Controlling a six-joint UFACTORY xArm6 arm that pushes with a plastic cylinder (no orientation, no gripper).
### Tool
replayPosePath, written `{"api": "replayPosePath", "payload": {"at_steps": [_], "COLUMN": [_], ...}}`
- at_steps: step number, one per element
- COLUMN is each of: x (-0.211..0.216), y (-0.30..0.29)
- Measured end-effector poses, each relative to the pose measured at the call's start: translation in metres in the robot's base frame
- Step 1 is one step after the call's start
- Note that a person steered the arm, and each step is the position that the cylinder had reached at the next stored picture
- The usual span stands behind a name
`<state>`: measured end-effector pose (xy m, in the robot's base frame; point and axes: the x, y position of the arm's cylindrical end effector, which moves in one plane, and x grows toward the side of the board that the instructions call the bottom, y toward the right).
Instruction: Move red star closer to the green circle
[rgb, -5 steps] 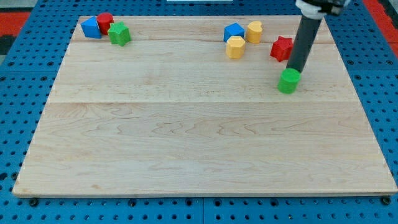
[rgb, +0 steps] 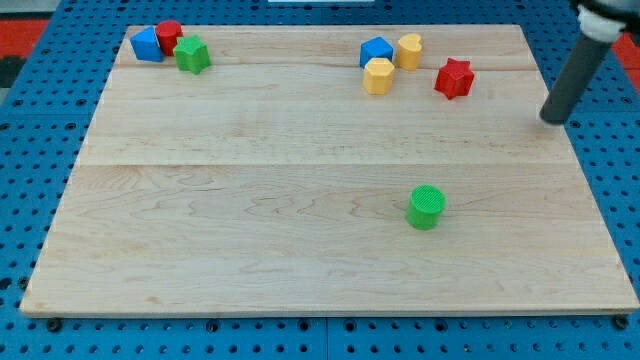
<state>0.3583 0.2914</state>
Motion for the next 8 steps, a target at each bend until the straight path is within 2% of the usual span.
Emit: {"api": "replayPosePath", "payload": {"at_steps": [2, 4, 5, 6, 7, 8], "x": [-0.080, -0.032, -0.029, -0.058, -0.080, -0.056], "y": [-0.007, -0.142, -0.181, -0.156, -0.162, -0.214]}}
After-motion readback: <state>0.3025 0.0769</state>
